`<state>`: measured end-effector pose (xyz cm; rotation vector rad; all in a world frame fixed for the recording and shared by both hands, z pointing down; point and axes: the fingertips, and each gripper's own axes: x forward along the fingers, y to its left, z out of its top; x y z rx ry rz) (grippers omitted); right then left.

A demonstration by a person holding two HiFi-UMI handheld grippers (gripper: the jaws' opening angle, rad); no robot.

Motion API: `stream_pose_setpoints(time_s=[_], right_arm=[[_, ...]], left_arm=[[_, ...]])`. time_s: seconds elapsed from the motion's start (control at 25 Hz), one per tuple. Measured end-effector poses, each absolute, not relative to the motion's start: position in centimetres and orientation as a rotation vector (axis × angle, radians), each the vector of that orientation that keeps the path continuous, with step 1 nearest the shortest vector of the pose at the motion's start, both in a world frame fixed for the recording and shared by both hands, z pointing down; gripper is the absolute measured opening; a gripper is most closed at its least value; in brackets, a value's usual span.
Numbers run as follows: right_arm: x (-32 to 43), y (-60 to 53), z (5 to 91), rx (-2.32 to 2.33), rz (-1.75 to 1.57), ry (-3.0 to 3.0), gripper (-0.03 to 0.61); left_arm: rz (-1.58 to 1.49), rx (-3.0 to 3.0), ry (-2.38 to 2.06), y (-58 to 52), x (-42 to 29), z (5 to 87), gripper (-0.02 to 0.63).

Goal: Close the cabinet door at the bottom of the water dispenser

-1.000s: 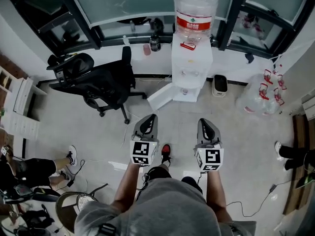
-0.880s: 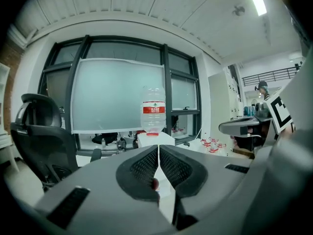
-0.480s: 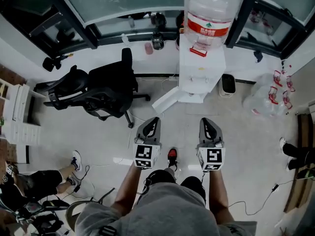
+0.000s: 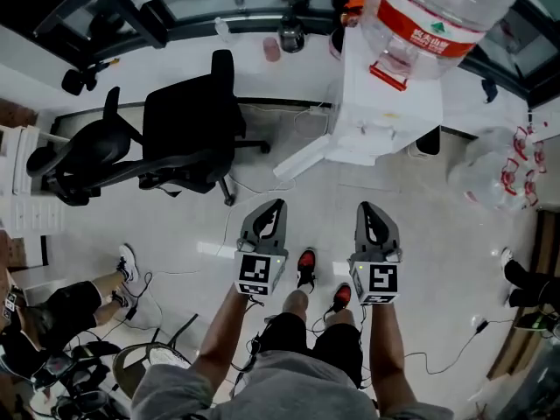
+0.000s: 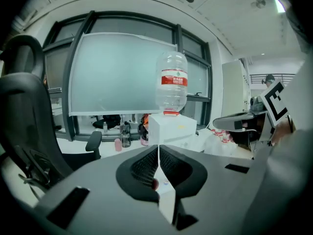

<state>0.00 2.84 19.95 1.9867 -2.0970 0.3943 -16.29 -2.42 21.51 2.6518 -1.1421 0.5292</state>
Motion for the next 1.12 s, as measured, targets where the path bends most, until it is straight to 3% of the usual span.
stream_pose_setpoints(time_s=[0.52, 1.12], right_arm=[[-2.5, -5.5, 36.4, 1.758, 0.435, -2.227, 0.021], [-5.3, -7.2, 56.7, 1.541, 0.504, -2.259, 0.021]], left_arm=[[0.526, 2.516, -1.318, -9.3, -18.3, 36.8, 0.031], [0.624, 2.451, -1.337, -9.6, -19.0, 55.9, 0.031]])
